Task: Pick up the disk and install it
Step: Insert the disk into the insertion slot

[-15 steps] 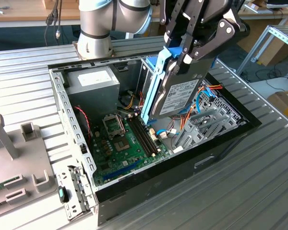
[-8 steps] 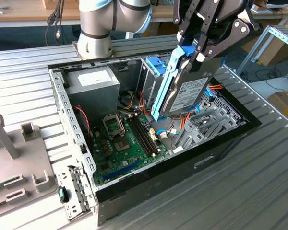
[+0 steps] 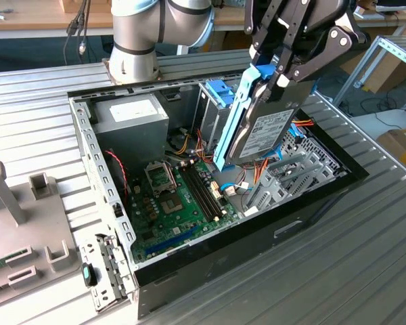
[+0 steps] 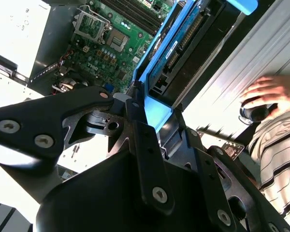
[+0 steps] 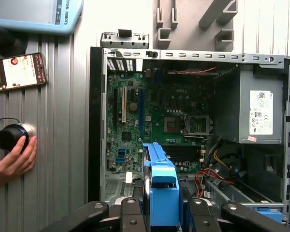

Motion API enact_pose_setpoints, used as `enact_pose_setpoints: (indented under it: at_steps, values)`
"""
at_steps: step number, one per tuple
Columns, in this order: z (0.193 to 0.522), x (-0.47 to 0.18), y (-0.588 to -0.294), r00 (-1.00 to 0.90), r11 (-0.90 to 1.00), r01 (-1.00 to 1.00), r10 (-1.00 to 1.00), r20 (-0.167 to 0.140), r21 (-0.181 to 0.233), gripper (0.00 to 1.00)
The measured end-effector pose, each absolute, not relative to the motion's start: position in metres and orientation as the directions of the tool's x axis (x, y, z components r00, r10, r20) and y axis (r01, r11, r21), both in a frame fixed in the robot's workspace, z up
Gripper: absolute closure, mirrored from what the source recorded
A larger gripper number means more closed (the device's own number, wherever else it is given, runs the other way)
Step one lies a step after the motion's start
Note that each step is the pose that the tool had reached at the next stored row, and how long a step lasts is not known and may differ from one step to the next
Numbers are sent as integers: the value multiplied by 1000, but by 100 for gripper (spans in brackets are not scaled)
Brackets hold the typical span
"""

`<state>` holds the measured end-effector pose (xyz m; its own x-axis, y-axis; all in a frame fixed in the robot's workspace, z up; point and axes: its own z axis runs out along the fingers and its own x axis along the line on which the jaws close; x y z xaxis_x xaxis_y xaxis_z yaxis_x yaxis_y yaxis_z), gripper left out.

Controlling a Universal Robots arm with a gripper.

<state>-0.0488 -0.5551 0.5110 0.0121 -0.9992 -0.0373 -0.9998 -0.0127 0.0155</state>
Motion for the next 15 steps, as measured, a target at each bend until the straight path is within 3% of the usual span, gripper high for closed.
enact_pose_setpoints:
  at_steps: [15]
  values:
    - [511, -45, -555, 12, -13, -1000, -999, -37, 15, 64]
